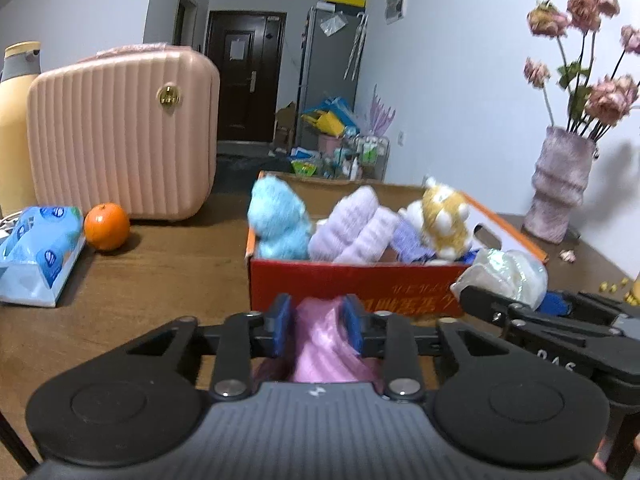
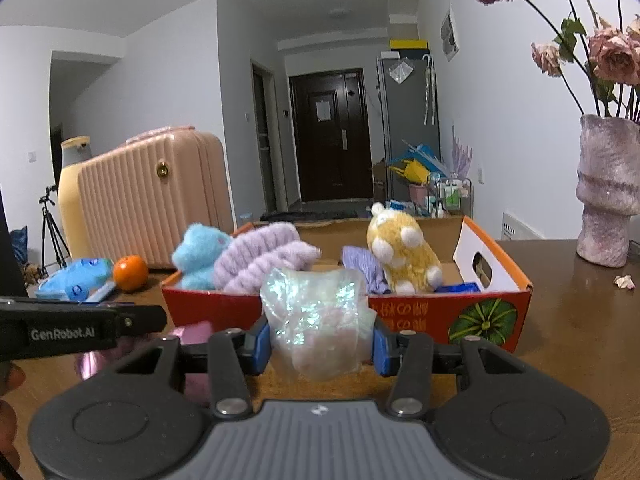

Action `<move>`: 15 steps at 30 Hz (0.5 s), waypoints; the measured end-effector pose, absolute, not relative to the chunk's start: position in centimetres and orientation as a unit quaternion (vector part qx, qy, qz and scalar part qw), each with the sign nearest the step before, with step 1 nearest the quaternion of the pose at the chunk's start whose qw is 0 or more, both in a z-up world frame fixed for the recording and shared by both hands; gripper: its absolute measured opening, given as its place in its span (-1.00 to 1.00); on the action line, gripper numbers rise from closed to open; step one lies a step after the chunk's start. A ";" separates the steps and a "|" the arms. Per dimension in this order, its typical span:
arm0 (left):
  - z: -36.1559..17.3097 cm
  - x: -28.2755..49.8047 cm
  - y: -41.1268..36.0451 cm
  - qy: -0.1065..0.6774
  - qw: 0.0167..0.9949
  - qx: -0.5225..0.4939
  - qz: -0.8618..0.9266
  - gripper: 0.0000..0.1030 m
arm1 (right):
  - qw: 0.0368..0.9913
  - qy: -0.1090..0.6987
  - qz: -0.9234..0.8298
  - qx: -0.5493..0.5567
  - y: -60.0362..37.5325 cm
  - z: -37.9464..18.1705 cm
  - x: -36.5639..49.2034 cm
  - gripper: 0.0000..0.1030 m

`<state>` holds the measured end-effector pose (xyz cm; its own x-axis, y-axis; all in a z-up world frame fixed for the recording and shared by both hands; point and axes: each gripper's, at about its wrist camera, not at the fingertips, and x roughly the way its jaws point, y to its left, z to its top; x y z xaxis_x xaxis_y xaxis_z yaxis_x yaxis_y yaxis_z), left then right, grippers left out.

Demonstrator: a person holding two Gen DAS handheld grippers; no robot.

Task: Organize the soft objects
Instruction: 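Lift and carry the scrunchie and wrapped roll with both tools over the box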

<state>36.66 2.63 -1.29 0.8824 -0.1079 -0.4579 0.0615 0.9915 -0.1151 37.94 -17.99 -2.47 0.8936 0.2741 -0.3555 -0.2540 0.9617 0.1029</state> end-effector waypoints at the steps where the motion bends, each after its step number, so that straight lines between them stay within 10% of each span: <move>1: -1.0 36.6 2.6 0.233 0.970 -0.052 -0.047 -0.55 | 0.973 0.183 0.136 0.027 -18.0 -2.4 37.9 -0.09; 7: -0.4 36.3 2.4 0.226 0.971 -0.054 -0.057 -0.57 | 0.974 0.181 0.135 0.028 -18.1 -2.4 38.0 -0.09; 11: -1.0 36.8 3.2 0.253 0.963 -0.075 -0.054 0.47 | 0.974 0.182 0.135 0.025 -18.3 -2.5 37.9 -0.09; 15: -2.3 37.8 3.0 0.298 0.951 -0.064 -0.052 0.70 | 0.973 0.186 0.133 0.020 -18.6 -2.7 38.0 -0.09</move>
